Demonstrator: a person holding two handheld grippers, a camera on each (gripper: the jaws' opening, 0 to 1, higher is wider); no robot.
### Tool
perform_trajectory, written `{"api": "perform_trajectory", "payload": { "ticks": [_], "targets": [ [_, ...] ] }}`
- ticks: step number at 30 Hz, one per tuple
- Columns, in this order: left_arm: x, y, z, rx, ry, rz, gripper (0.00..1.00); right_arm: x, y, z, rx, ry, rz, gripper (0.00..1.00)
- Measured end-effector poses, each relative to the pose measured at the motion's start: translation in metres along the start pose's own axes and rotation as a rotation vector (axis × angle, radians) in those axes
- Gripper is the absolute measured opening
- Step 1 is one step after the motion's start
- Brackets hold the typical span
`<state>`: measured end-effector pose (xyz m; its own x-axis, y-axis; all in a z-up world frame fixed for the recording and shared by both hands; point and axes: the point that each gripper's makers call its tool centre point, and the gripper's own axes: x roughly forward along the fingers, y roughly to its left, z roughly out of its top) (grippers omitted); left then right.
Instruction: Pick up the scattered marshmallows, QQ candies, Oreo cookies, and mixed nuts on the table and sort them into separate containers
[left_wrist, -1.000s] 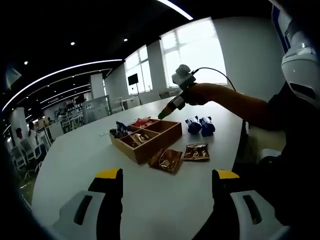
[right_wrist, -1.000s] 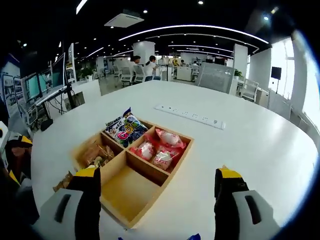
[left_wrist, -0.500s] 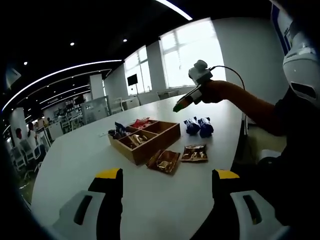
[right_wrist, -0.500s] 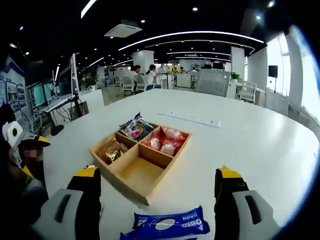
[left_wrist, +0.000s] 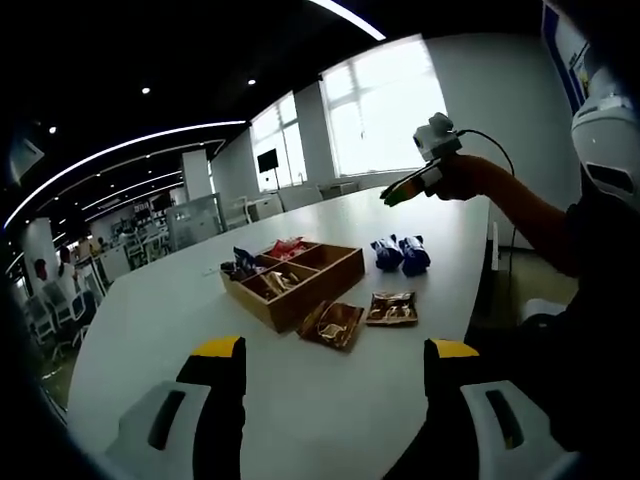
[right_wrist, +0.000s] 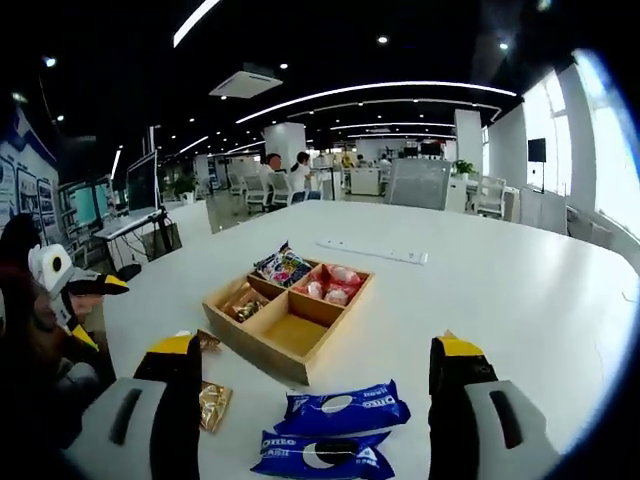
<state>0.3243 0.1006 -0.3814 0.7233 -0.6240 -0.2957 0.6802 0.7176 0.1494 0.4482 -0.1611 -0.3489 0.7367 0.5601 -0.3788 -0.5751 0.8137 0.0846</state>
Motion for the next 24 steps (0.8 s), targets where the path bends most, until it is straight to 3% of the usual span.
{"api": "perform_trajectory", "payload": {
  "ticks": [16,24],
  "targets": [
    [-0.004,-0.002,0.008,0.015,-0.013,0.009,0.76,-0.046,0.026,0.01,-0.021,-0.068,0.035,0.9],
    [-0.005,-0.002,0.008,0.015,-0.014,0.013,0.76,-0.064,0.032,0.011,-0.036,-0.092,0.016,0.9]
  ]
}}
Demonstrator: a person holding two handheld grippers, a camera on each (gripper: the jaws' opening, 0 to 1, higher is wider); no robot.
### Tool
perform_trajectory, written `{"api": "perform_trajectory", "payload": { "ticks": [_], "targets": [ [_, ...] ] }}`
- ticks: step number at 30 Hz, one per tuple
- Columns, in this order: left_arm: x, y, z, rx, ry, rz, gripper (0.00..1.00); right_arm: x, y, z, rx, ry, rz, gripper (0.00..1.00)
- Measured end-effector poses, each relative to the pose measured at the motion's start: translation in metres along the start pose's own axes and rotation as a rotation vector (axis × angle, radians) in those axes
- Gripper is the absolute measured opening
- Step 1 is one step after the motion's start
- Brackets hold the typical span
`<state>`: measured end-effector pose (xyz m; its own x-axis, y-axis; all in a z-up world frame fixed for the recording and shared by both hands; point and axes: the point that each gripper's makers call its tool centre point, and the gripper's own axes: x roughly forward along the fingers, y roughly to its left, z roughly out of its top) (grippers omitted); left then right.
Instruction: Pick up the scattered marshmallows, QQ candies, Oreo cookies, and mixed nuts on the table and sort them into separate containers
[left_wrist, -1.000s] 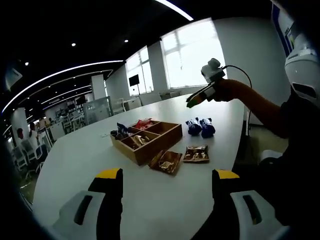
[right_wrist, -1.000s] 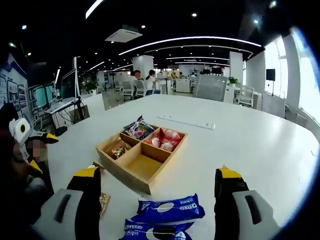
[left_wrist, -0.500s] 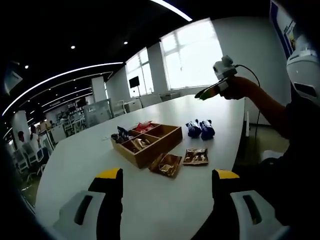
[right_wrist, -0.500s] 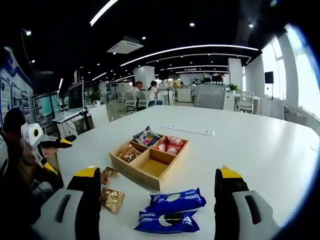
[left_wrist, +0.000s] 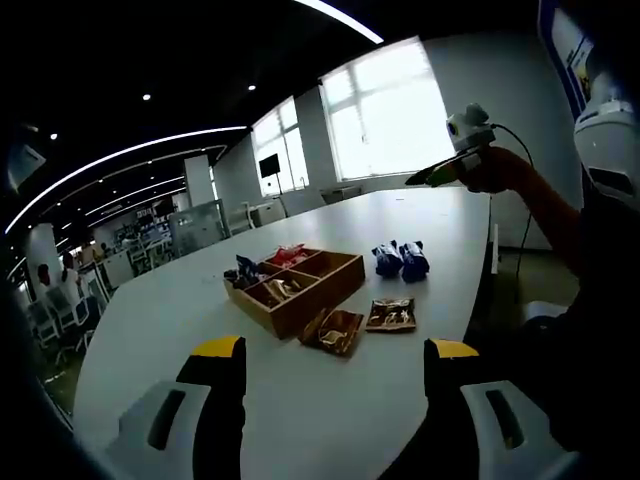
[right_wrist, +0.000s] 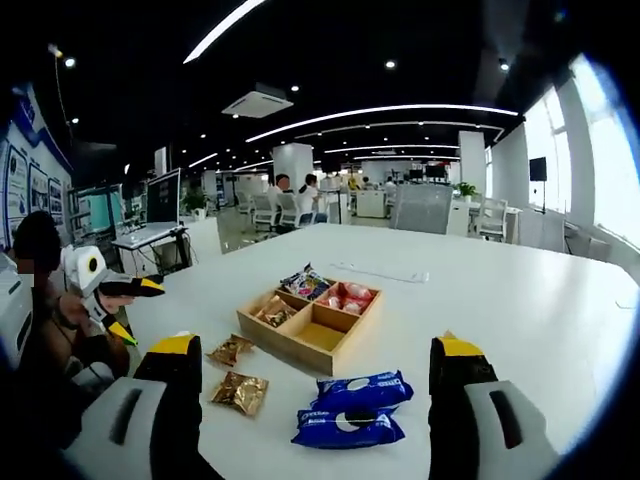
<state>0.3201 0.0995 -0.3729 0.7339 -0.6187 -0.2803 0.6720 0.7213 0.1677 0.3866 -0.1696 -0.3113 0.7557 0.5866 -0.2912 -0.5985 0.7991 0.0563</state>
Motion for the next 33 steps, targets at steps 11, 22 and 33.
{"api": "perform_trajectory", "payload": {
  "ticks": [11,22,33],
  "targets": [
    [-0.002,0.0,-0.001,-0.006,-0.002,0.001,0.76,-0.008,0.003,-0.012,0.013,0.023,-0.003,0.9],
    [-0.001,0.003,0.002,-0.003,-0.008,0.007,0.76,-0.018,0.003,-0.01,0.031,0.003,-0.007,0.9],
    [0.019,0.003,-0.004,0.017,0.009,0.027,0.76,-0.03,0.0,-0.011,0.042,-0.01,-0.025,0.9]
  ]
}}
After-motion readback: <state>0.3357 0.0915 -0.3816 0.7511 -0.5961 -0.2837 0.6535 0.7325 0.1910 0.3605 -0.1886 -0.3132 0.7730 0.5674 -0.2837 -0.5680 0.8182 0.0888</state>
